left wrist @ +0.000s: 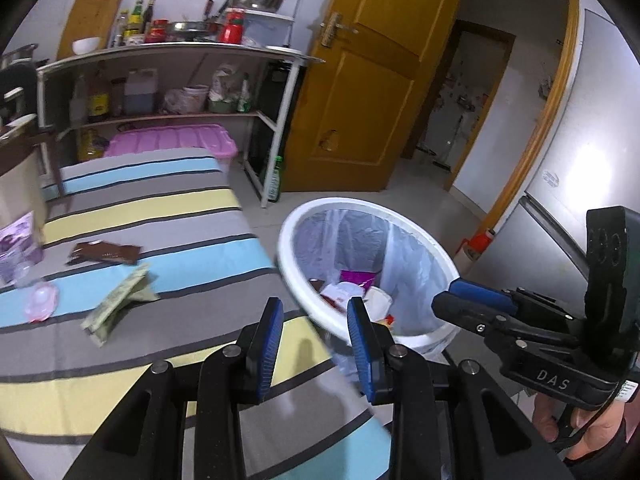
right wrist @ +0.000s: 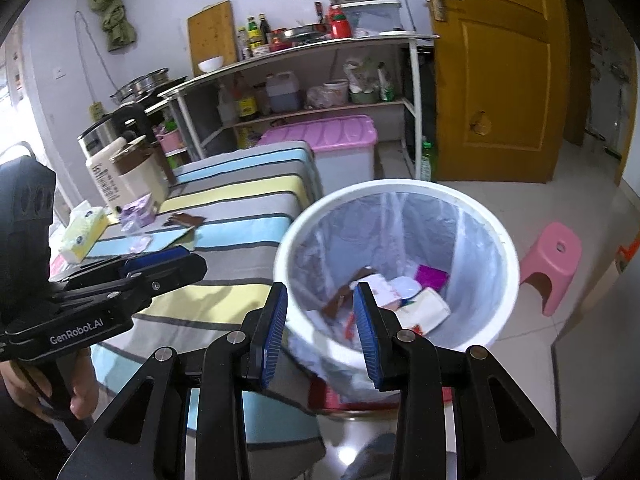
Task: Collect trash
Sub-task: 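Move both open tools back over the table toward the clear cup and receipt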
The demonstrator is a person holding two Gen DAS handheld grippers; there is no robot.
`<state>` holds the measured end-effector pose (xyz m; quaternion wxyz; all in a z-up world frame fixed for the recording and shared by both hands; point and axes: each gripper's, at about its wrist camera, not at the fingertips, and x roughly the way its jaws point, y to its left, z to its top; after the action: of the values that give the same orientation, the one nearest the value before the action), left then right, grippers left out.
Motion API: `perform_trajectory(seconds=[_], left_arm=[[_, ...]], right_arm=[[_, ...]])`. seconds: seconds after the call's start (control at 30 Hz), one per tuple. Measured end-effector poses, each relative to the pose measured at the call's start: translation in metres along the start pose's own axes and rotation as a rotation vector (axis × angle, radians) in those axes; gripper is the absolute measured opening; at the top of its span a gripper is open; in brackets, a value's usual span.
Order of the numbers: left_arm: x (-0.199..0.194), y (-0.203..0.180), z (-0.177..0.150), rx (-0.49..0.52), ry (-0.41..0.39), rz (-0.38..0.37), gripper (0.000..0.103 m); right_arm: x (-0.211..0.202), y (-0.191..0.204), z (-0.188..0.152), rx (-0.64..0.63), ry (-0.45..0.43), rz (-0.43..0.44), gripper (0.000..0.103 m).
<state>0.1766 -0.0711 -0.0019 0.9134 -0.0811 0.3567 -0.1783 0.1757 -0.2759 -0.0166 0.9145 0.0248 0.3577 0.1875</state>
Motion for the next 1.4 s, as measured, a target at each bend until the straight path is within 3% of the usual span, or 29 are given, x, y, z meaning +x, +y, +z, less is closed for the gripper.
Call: perform_trajectory(seconds=[0.6, 1.2, 1.4], left_arm=[[-0.053, 0.064, -0.030, -0.108, -0.042, 0.155, 0.033], [-0.074, 0.130, -0.025, -0.202, -0.073, 0.326, 0.033], [-0.063, 0.156, -0.013, -0.214, -0.054, 0.384, 0.043]], right_arm=[[0.018, 0.068, -0.007, -0.056, 0.048, 0.125, 0.036], [0.050, 0.105, 0.008, -0.088, 0.078, 0.185, 0.036], [0.063, 0.112, 0.013, -0.093, 0.088, 0.195, 0.036]])
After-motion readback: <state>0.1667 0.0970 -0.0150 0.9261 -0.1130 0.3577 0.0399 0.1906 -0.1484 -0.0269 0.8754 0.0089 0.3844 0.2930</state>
